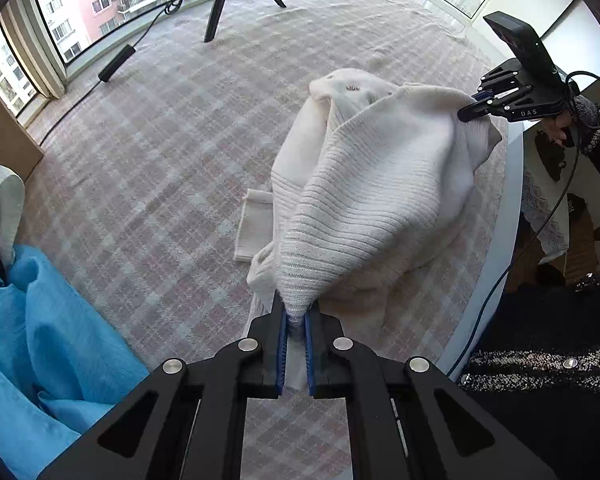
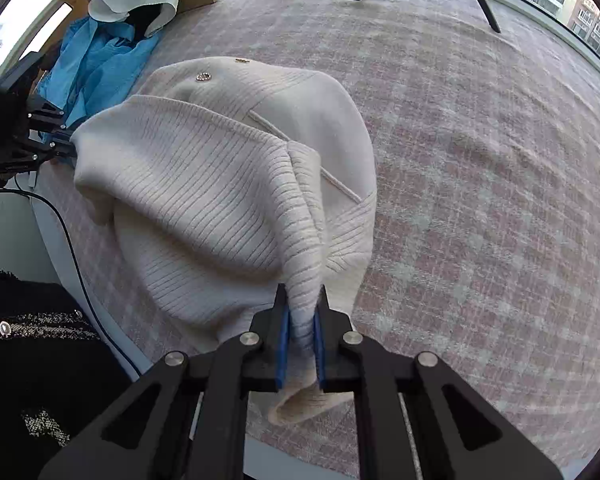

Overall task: Fold clothes
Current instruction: 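Lift the cardigan high with both grippers to let it hang open, then lay the cardigan flat on the cloth and open both grippers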

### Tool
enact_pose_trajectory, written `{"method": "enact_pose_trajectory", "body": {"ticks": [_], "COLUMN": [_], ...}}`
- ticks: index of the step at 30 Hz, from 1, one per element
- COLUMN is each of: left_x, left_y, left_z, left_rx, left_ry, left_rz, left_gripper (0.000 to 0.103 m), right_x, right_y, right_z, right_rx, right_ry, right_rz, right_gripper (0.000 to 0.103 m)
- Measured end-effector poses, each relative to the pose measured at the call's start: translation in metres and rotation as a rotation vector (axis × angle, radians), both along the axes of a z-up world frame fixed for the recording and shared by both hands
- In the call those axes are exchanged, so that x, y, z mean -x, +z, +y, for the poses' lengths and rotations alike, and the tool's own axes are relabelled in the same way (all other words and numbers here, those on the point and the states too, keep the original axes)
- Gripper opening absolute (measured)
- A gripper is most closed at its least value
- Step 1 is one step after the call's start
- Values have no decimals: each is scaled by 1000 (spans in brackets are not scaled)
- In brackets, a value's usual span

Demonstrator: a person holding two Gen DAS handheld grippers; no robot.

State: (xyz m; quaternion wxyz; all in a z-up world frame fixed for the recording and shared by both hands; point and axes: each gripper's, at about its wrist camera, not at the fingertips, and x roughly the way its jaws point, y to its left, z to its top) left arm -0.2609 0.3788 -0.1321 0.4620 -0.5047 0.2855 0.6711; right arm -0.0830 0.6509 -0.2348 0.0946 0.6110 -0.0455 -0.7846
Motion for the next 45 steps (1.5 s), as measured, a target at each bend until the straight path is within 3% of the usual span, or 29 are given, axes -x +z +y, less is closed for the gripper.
{"method": "enact_pose_trajectory", "body": {"ticks": [5, 12, 19, 24, 31, 35, 38, 40, 42, 45], "left_x": [17, 0, -41, -71, -80, -51, -12, 20, 55, 115], "left_y": [97, 195, 297, 340, 360, 343, 307, 272, 221, 120], "left_z": [-52, -55, -88, -119, -131, -107, -77, -52, -23, 25], "left_rx": [-108, -254, -410, -485, -428, -339, -267, -207, -131, -33], "left_ry": [119, 175, 249, 275, 278, 256, 233, 219, 221, 238], "left_rz": [310, 594, 841, 950, 1032, 1003, 924, 863, 795, 638], "left_gripper": [5, 5, 5, 5, 5, 5, 5, 5, 5, 6], "right_x": [7, 6, -46, -83, -99, -71, -22, 18, 59, 127], "right_y": [123, 280, 383, 430, 453, 440, 403, 360, 304, 195], "right_z": [-2, -23, -64, -93, -114, -98, -63, -34, -7, 25], "right_rx": [-149, -368, -480, -553, -620, -624, -599, -573, -543, -578], "right_ry": [-38, -106, -119, -107, -61, -39, -59, -83, -96, -98], "right_rz": [264, 589, 796, 893, 952, 915, 825, 739, 648, 509], "right_gripper": [7, 6, 6, 6, 6, 6, 6, 6, 6, 6]}}
